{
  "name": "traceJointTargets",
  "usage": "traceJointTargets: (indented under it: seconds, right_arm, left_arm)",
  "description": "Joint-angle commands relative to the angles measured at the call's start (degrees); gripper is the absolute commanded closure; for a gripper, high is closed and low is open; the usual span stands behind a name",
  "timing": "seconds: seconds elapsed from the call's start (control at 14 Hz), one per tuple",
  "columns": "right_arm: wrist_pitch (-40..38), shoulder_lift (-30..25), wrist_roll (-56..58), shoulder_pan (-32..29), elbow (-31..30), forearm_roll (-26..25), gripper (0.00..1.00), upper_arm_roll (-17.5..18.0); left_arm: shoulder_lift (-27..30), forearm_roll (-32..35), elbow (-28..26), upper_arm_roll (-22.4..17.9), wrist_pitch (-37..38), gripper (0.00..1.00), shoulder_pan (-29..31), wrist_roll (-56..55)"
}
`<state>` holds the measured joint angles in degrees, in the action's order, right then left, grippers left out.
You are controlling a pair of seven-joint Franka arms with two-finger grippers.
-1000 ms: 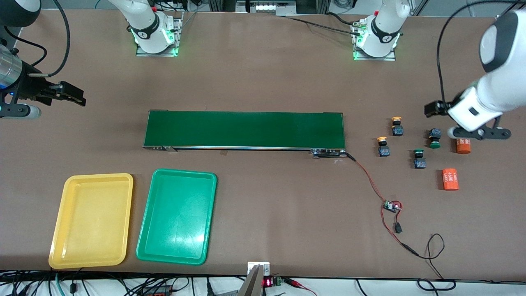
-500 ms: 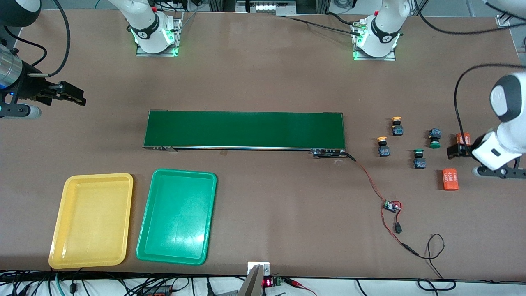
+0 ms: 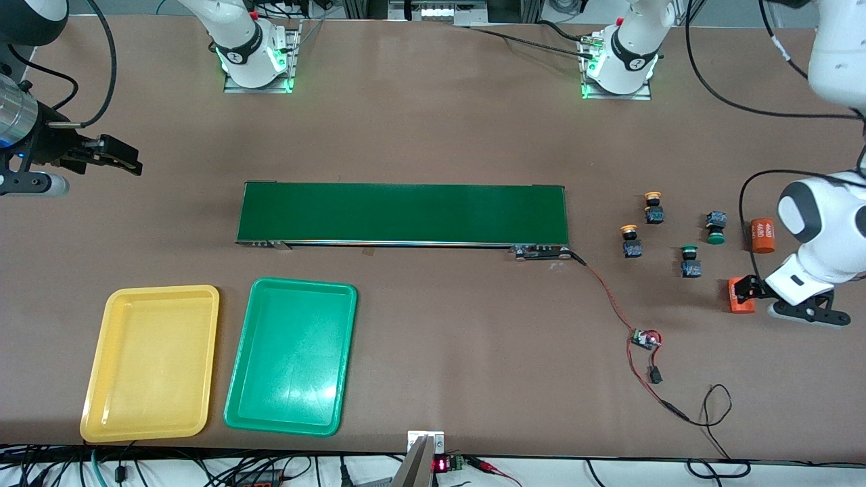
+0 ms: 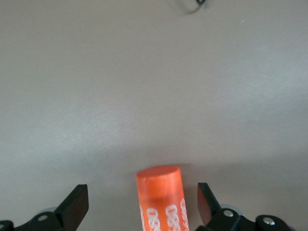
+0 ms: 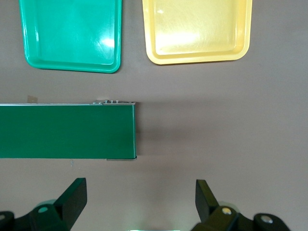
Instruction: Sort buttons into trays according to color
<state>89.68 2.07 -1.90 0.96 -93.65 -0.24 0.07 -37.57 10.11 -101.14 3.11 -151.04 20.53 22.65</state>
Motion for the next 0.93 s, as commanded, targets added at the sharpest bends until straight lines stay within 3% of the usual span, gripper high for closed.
traceJointTargets:
  seconds: [0.0, 0.14, 0.36, 0.43, 0.71, 0.86]
  right_arm:
    - [-0.4, 0.7, 0.6, 0.0, 1.1, 0.2, 0.00, 0.1]
    - [-0.4, 0.7, 0.7, 0.0, 1.1, 0.2, 0.00, 0.1]
    - [-0.5, 0.7, 0.7, 0.0, 1.1, 0.2, 0.00, 0.1]
    - [-0.5, 0.7, 0.7, 0.1, 1.1, -0.1, 0.00, 0.1]
    - [-0.5, 0.7, 0.8, 0.2, 1.0, -0.2, 0.00, 0.2]
    - [-0.7, 1.0, 0.8, 0.3, 1.0, -0.1, 0.00, 0.3]
  left_arm:
    - [-2.1, 0.7, 0.9, 1.0, -1.6, 0.01, 0.8, 1.0]
    - [-3.4, 0.6, 0.9, 1.0, -1.6, 0.08, 1.2, 0.6]
    - [-3.2, 0.4, 0.5, 1.1, 0.4, 0.60, 1.3, -0.2]
    - [-3.1, 0.3, 0.6, 1.1, 1.9, 0.66, 1.4, -0.2]
    - [0.3, 0.2, 1.4, 1.8, 10.0, 0.69, 0.9, 0.3]
    - [4.8, 0.2, 1.4, 5.8, 16.7, 0.69, 1.3, 0.6]
